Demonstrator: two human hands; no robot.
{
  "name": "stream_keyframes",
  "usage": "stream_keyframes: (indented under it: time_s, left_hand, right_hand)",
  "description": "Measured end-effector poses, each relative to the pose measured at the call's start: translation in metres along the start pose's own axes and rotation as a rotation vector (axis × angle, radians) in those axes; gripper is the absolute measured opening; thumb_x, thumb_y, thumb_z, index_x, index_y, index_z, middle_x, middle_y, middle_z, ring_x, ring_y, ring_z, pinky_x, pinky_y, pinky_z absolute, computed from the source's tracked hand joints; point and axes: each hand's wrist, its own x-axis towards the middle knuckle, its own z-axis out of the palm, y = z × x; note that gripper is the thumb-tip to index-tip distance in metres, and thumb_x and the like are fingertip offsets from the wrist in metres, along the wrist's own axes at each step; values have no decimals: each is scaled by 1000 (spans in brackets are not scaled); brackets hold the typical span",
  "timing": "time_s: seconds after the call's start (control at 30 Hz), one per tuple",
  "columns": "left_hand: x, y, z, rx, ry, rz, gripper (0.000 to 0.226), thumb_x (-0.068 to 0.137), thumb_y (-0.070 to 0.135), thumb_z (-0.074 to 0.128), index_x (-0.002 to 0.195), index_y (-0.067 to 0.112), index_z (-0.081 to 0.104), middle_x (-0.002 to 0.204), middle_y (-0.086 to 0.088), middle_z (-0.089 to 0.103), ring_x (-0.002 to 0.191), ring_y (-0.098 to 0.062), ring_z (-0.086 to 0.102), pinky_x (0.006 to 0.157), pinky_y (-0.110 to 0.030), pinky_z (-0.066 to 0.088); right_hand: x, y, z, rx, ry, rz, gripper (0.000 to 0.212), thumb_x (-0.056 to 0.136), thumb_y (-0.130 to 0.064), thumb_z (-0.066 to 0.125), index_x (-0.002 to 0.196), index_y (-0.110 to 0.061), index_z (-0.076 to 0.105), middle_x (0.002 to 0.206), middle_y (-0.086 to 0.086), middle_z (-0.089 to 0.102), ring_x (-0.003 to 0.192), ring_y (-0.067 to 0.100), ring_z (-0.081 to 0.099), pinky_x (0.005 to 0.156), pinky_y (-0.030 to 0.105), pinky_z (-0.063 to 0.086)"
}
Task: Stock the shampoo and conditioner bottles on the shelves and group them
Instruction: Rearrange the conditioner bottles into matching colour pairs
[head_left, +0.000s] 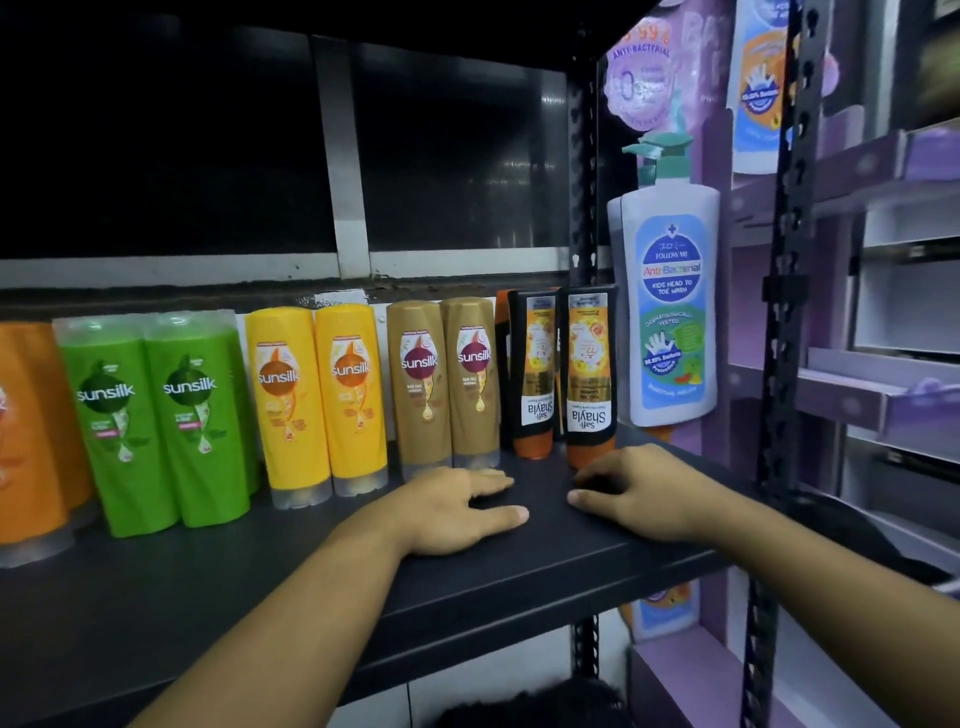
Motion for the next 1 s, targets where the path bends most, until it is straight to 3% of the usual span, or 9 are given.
stream_keyframes:
  time_s: [0.17,0.27,0.33,0.4,0.47,0.6,0.77,0.93,1.0]
  left_hand:
    - [1,0,3,26,-34,10,74,94,73,48,157,37,37,166,19,27,153,-4,22,127,-33,14]
    - [2,-1,3,26,-36,11,74,93,73,48,157,38,38,165,19,27,153,-5,22,126,-33,15]
    - [3,-4,4,3,-31,10,74,92,74,49,156,38,39,165,19,28,153,-5,23,127,-35,17]
    - [4,-5,5,-12,-27,14,74,91,74,50,156,39,40,165,20,29,153,-4,24,127,-35,18]
    - [5,-6,4,-10,-34,18,74,92,74,51,156,39,39,165,20,29,152,-4,24,127,-35,18]
    - [6,-4,3,-13,-26,24,73,92,72,52,156,38,40,164,19,31,151,-3,26,126,-32,19]
    - [3,-3,3,-48,31,43,71,91,73,53,154,40,43,160,17,40,147,-4,36,122,-32,30]
    - [1,0,2,-371,106,42,82,87,59,68,158,36,32,155,11,48,139,-1,47,118,-29,38]
    - [-1,3,2,-421,152,37,75,89,55,71,153,44,34,150,15,52,135,2,49,118,-31,40]
  right_hand:
    - [9,2,7,197,205,167,29,88,-50,73,101,-25,69,99,-8,70,91,8,63,75,24,49]
    - [21,5,6,463,383,328,45,80,-42,84,105,-18,55,95,-4,64,85,11,60,66,25,47]
    - [31,9,6,579,393,374,68,75,-40,89,122,-17,45,109,-2,60,100,17,61,82,33,54]
    - [39,13,7,650,362,390,86,73,-39,90,138,-18,37,123,0,56,117,21,58,100,40,51]
    - [42,15,11,717,350,381,86,75,-37,89,141,-20,37,128,2,60,117,22,60,104,43,50]
    - [41,17,15,687,354,311,62,79,-37,86,128,-26,51,122,-4,68,108,14,64,98,36,53]
    - [30,17,11,631,348,256,66,69,-48,90,122,-28,55,114,-8,69,105,13,65,93,34,54]
    - [27,10,14,601,199,40,48,73,-30,90,113,-24,64,102,-3,75,90,7,73,88,34,60]
    - [25,5,17,445,215,-80,35,80,-35,85,111,-25,71,99,-8,76,92,1,70,89,30,58]
